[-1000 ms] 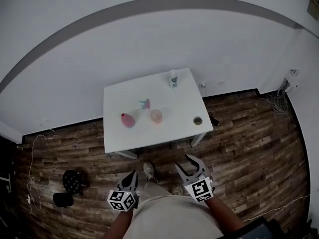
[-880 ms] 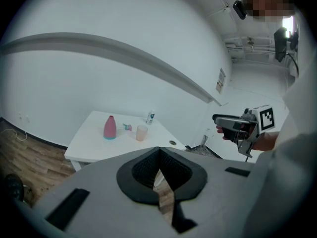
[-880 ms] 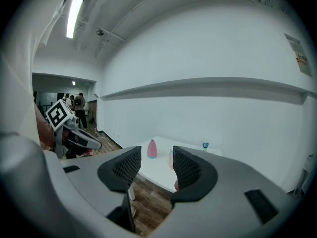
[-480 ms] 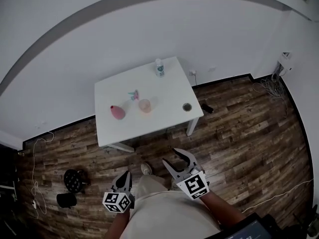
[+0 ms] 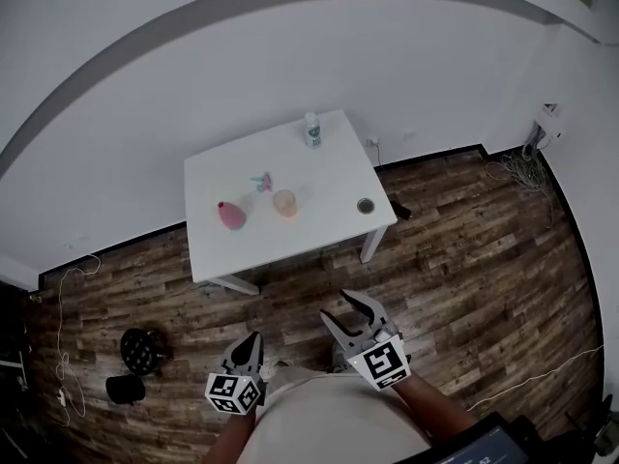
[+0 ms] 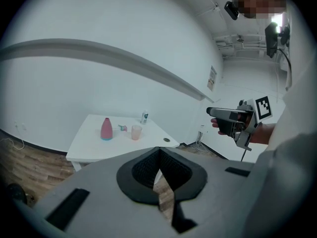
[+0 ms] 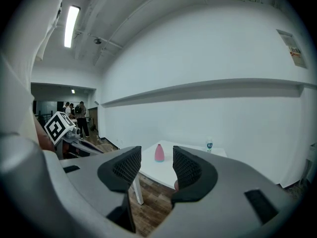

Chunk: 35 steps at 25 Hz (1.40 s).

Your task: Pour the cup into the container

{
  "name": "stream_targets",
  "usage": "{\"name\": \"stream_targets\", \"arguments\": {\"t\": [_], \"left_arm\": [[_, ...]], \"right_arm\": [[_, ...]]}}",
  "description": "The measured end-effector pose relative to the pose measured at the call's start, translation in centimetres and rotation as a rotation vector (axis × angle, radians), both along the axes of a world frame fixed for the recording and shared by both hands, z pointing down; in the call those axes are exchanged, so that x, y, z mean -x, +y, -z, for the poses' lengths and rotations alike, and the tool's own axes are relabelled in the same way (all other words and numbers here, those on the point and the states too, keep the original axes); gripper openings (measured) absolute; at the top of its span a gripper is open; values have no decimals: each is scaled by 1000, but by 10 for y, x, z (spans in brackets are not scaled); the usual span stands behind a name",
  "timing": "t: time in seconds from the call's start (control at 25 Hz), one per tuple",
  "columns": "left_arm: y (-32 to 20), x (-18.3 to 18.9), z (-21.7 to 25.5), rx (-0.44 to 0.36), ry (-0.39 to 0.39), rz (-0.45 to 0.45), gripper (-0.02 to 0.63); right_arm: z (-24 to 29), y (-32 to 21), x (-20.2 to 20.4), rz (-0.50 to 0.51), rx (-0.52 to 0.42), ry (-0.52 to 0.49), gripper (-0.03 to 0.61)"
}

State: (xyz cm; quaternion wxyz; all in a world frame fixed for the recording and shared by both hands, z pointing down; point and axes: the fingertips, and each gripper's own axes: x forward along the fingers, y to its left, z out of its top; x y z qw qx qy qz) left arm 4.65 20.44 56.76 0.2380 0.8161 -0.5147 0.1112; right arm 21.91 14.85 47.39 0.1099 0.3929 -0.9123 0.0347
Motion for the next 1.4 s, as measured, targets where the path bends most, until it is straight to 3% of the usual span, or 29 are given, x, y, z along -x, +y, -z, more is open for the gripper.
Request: {"name": "stream_targets", "arguments": {"t": [0.28,0.8,1.16,1.4], "left_arm": [[18,51,-1,3,11,-24,9],[65,167,-2,9,74,-75,9],[96,195,-27,18,121,-147,9],[101,190,-46,46,172,-180,9]], "right_arm": [[-2,10,37,-26,-31,84,206],[-1,60,157,-81,-44,144,206],[-15,97,198,-151,-56,190,206],[-18,112,203,-172,-37,238,206]]}}
